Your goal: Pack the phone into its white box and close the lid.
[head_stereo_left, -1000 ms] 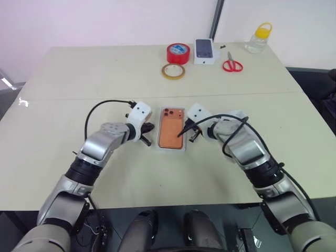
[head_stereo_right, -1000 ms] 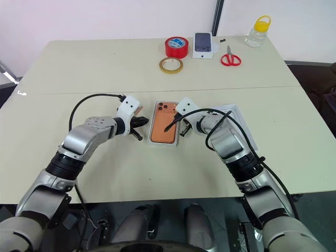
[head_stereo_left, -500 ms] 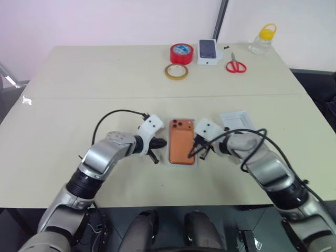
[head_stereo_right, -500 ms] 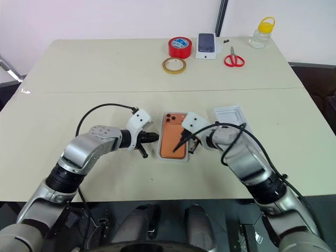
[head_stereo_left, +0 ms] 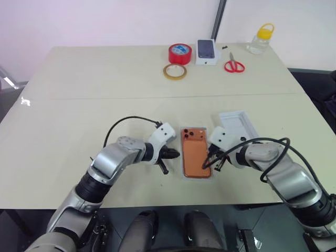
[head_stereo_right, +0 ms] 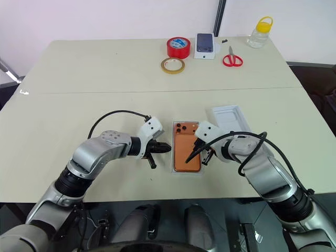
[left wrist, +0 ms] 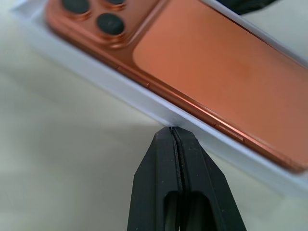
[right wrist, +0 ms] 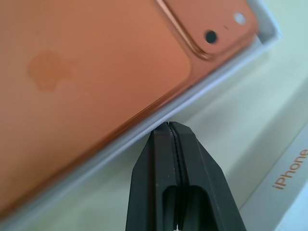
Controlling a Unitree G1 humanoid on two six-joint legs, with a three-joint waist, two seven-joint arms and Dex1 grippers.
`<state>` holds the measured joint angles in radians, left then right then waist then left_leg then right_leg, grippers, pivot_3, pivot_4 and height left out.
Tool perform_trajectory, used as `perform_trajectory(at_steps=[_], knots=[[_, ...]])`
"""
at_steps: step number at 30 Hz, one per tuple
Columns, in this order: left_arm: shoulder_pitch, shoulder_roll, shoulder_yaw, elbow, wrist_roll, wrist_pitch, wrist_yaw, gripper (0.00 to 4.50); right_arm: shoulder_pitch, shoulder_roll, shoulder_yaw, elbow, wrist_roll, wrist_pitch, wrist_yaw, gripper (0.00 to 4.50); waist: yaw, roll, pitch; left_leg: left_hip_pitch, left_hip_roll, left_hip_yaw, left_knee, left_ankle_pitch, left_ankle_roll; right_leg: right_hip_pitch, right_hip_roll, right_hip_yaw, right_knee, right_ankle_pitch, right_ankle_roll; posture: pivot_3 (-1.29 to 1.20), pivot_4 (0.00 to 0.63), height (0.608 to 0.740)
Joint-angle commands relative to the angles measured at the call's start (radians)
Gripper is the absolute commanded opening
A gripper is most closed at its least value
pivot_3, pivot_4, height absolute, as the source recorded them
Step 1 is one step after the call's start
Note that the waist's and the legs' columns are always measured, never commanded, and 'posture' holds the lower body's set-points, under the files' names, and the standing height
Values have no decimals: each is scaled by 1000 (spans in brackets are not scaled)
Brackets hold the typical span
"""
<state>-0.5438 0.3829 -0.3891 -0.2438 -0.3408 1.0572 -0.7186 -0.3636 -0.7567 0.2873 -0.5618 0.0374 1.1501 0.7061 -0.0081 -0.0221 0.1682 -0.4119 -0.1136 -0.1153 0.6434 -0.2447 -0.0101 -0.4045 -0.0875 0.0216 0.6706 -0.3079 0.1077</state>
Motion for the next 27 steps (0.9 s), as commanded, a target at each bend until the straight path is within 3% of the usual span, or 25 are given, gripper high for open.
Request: perform_trajectory(at_steps=[1,16,27], knots=[[-19,-31,-27,-67,-42,-19,-33,30,-24,26,12,-35,41,-22,6,0,0,0,0,0,0,0,0,0,0,0,0,0,0,0,0,0,150,740],[-38,-48,26,31,-2,-37,19,30,-3,-30,0,-57,65,-18,16,0,1,0,0,0,0,0,1,0,0,1,0,0,0,0,0,0,150,740],[-24,-21,15,4,-11,-38,-4,30,-11,-79,-28,-29,65,-38,8,0,-1,0,0,0,0,0,1,0,0,1,0,0,0,0,0,0,150,740]])
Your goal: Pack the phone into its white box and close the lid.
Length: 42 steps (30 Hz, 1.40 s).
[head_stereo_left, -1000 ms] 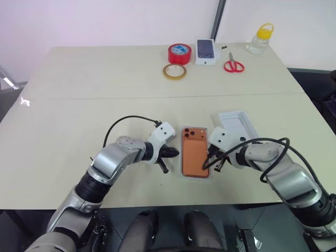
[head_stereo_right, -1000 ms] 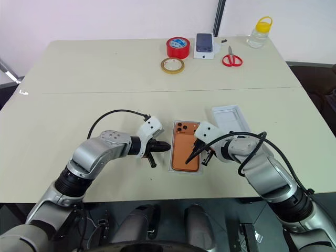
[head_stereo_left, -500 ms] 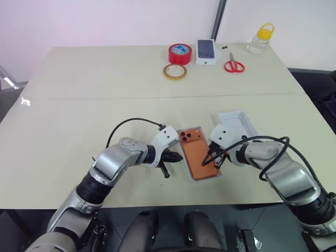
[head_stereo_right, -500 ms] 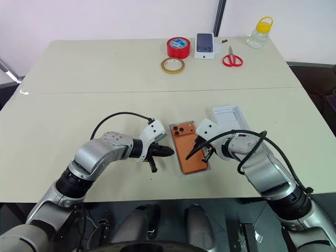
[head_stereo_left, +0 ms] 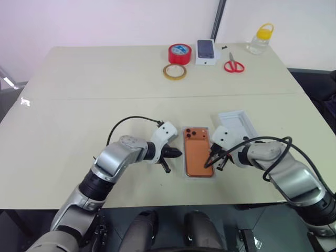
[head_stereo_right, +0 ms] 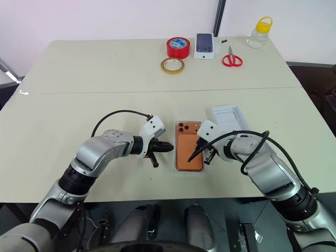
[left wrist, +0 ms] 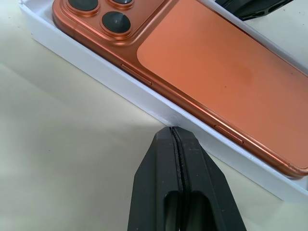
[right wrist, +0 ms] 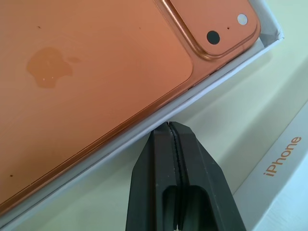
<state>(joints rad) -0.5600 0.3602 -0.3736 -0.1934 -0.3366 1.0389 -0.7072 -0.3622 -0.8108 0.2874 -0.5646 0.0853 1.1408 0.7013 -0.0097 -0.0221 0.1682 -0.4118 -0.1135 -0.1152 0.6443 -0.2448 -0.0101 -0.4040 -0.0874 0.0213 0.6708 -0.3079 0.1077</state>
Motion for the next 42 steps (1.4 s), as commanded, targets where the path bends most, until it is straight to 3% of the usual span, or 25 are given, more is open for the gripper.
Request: perform_trajectory(at_steps=[1,10,13,18,23,30,33,38,42], knots=[[-6,6,0,-51,-17,-19,-19,30,-14,-38,-36,-20,17,-35,17,0,1,0,0,0,0,0,0,0,0,0,0,0,0,0,0,0,150,740],[18,68,26,-75,-35,-20,-47,30,-36,-156,-195,10,118,-37,118,0,0,0,0,0,0,0,0,0,0,0,0,0,0,0,0,0,150,740],[45,118,62,-57,-32,-83,-73,0,-81,-125,-280,55,196,96,124,913,-4,0,0,0,0,0,0,0,0,0,0,0,0,0,0,0,150,740],[69,153,173,-15,-63,-233,-136,0,-149,-43,-338,129,228,291,32,3343,2,0,0,0,1,0,0,0,0,0,0,0,0,0,0,0,150,740],[109,228,174,-64,-58,-396,-266,0,-229,58,-370,209,238,457,-52,3343,1,1,0,0,0,0,0,0,1,0,-1,0,-1,0,0,0,150,740],[163,279,155,-93,-46,-489,-351,0,-252,94,-312,303,228,474,-180,3343,-1,2,0,0,0,1,0,0,1,0,-1,0,-1,0,-1,0,150,740],[176,275,150,-100,-38,-494,-340,0,-249,102,-277,297,233,474,-214,2513,-1,2,0,0,0,1,0,0,1,0,-1,0,-1,0,-1,0,150,740],[197,267,159,-127,-45,-487,-317,0,-257,122,-269,296,270,474,-253,24,-2,2,0,0,1,1,0,-1,1,0,0,0,-1,0,-1,0,150,740],[211,267,178,-118,-41,-490,-293,0,-291,156,-341,308,313,474,-276,24,-5,2,0,0,1,1,0,0,1,0,0,0,-1,0,-1,0,150,740]])
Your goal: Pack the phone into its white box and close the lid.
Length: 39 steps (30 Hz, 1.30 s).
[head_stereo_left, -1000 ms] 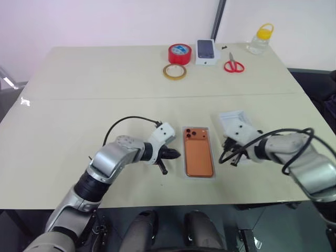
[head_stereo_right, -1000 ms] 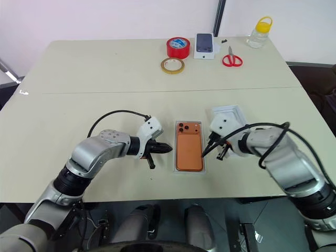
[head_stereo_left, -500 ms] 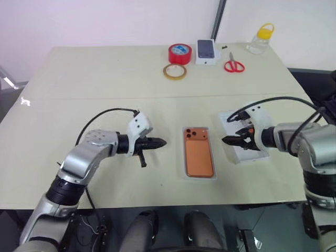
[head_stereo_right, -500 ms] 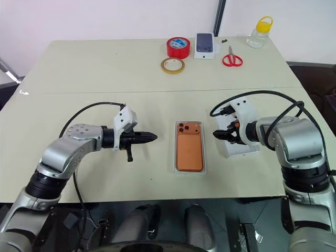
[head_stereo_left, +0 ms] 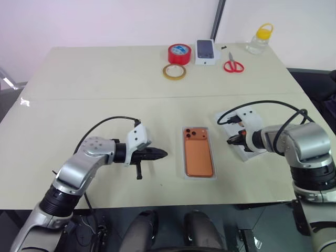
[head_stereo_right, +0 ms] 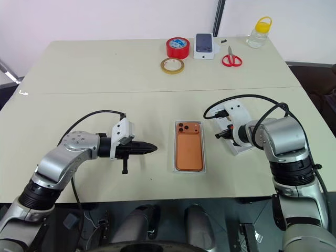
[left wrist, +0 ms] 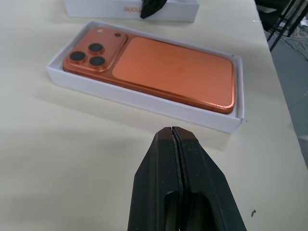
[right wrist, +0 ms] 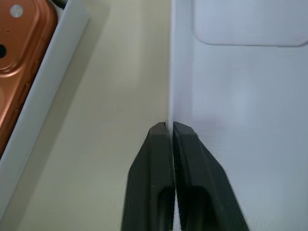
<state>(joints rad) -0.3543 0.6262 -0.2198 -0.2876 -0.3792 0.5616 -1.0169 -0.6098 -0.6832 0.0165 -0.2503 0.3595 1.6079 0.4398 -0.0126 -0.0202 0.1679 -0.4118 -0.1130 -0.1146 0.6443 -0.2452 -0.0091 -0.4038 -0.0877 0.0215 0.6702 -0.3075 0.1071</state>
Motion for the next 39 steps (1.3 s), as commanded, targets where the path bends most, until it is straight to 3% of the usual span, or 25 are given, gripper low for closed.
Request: perform_trajectory(at_steps=[1,6,9,13,14,16,22,28,32,37,39], knots=[[5,-2,43,-11,-3,-14,31,0,-74,44,-117,7,54,7,-18,24,-4,0,0,0,0,0,0,0,0,0,0,0,0,0,0,0,150,740],[-19,-28,125,69,-8,-21,107,0,-192,130,-312,77,181,7,-54,24,-1,2,1,0,0,0,0,0,0,-2,1,0,2,0,0,0,150,740],[-41,-48,188,125,-19,-21,158,0,-230,215,-429,104,447,7,-134,24,0,1,1,0,1,0,-1,0,0,-1,1,0,0,0,0,0,150,740],[-67,-57,228,180,-11,-36,184,0,-197,417,-502,144,969,7,-477,24,-7,2,1,0,1,1,-1,0,0,-2,1,0,2,0,0,0,150,740],[-70,-56,225,186,-3,-41,183,0,-127,391,-393,131,1248,-143,-683,24,-7,2,1,0,1,0,-1,0,0,-2,1,0,3,0,0,0,150,740],[-76,-57,223,194,2,-49,182,0,-24,388,-246,78,1558,-346,-946,24,-1,2,0,0,1,0,-1,0,0,-1,1,0,2,0,0,0,150,740],[-88,-66,217,194,-3,-49,189,0,166,668,-117,-128,1613,-653,-1333,24,-19,2,0,-1,1,1,1,0,0,-3,1,2,4,1,0,0,150,740],[-86,-91,169,172,4,-46,180,0,273,771,-71,-214,1613,-776,-1558,24,-29,2,0,0,1,1,1,0,0,-4,2,2,6,1,0,0,150,740],[-95,-124,118,164,11,-45,175,0,289,738,-78,-207,1613,-767,-1574,1298,-29,3,0,0,1,1,0,0,0,-4,2,2,6,1,0,0,150,740],[-110,-167,56,142,14,-37,167,0,190,525,-128,-128,1613,-656,-1411,3917,-29,3,0,0,1,1,1,0,1,-4,3,2,6,1,0,0,150,740],[-115,-176,40,136,17,-35,162,0,141,422,-149,-82,1613,-609,-1327,3917,-30,3,0,0,1,2,1,-3,6,-4,3,2,6,1,0,0,150,740]])
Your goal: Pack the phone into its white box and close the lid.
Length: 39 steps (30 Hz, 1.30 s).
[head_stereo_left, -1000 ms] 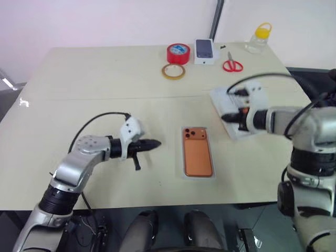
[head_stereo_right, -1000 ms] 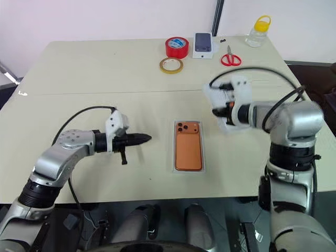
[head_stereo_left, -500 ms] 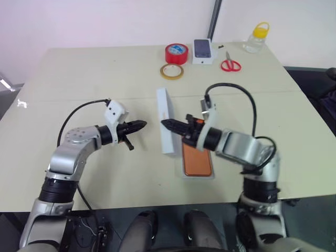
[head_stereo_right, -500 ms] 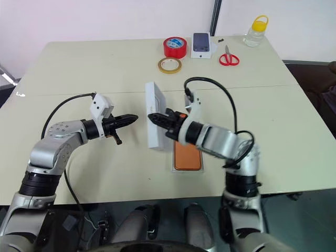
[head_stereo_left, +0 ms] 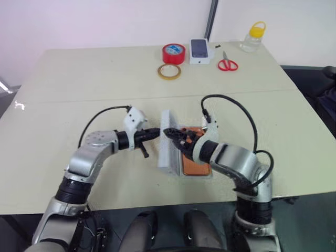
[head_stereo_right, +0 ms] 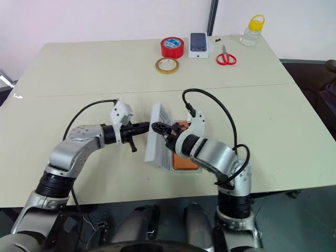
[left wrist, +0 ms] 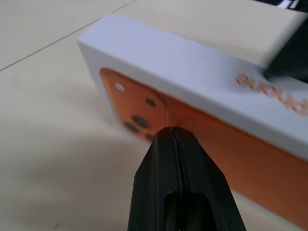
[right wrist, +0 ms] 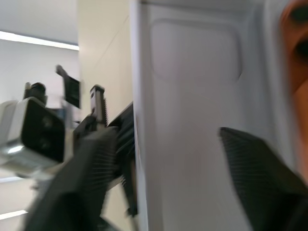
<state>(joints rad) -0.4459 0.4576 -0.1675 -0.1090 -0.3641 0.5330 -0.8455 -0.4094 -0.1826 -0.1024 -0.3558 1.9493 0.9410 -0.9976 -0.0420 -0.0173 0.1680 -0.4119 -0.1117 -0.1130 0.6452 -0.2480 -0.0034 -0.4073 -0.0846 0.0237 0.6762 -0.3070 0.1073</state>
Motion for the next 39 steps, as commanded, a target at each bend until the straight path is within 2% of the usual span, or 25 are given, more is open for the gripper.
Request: perform_trajectory(at_steps=[1,5,6,7,9,11,14,15,17,21,23,29,33,39], knots=[[-28,-14,-23,-46,2,-3,-11,0,-90,-128,-53,59,23,76,146,3917,-1,0,0,0,1,0,0,0,0,0,1,0,0,0,0,0,150,740],[-44,-42,-69,-61,5,11,-20,0,-188,-430,-37,173,8,173,276,3917,6,1,1,0,2,1,1,-1,2,1,1,0,-1,0,0,0,150,740],[-47,-46,-79,-61,7,13,-21,0,-197,-478,-24,183,-30,191,318,3917,7,1,1,0,2,1,1,-1,2,2,1,0,-2,0,0,0,150,740],[-48,-50,-86,-61,10,15,-21,0,-198,-509,-16,193,-55,195,348,3683,7,1,1,0,2,1,0,-2,3,2,1,0,-3,0,0,0,150,740],[-49,-55,-99,-62,16,17,-21,0,-194,-561,1,197,-119,209,413,3040,3,1,1,0,3,1,0,-2,3,3,1,0,-4,0,0,0,150,740],[-50,-60,-108,-66,19,21,-21,0,-192,-608,24,182,-212,238,488,2095,1,1,1,0,3,1,0,-2,3,3,1,0,-4,0,0,0,150,740],[-49,-66,-111,-73,18,29,-19,0,-190,-654,55,145,-339,264,605,410,2,1,1,0,3,2,1,-2,3,3,1,0,-4,0,0,0,150,740],[-48,-66,-112,-76,18,31,-18,0,-190,-665,64,130,-378,270,645,62,3,1,1,0,3,1,1,-2,3,3,1,0,-4,0,0,0,150,740],[-45,-66,-111,-81,16,34,-16,0,-193,-681,79,103,-447,279,718,62,5,1,1,0,3,1,1,-2,3,3,1,0,-4,0,0,0,150,740],[-54,-63,-58,-71,5,44,15,0,-197,-816,241,-67,-735,285,951,62,15,2,1,0,3,1,1,-2,4,3,1,0,-5,0,0,0,150,740],[-65,-53,-22,-49,4,46,32,0,-184,-836,281,-105,-820,267,1026,62,21,2,1,0,3,1,1,-2,4,3,1,0,-5,0,0,0,150,740],[-111,-7,51,75,54,34,96,0,-155,-801,316,-146,-981,249,1137,62,32,1,1,0,2,1,1,-2,3,3,1,0,-6,0,0,0,150,740],[-113,38,12,125,118,18,79,0,-149,-758,321,-170,-1042,270,1173,62,32,1,1,0,2,1,1,-2,3,3,1,0,-7,0,0,0,150,740],[-91,37,-84,94,130,19,-18,0,-148,-720,317,-182,-1115,300,1225,62,33,1,1,-1,2,1,1,-2,3,3,0,0,-7,0,0,0,150,740]])
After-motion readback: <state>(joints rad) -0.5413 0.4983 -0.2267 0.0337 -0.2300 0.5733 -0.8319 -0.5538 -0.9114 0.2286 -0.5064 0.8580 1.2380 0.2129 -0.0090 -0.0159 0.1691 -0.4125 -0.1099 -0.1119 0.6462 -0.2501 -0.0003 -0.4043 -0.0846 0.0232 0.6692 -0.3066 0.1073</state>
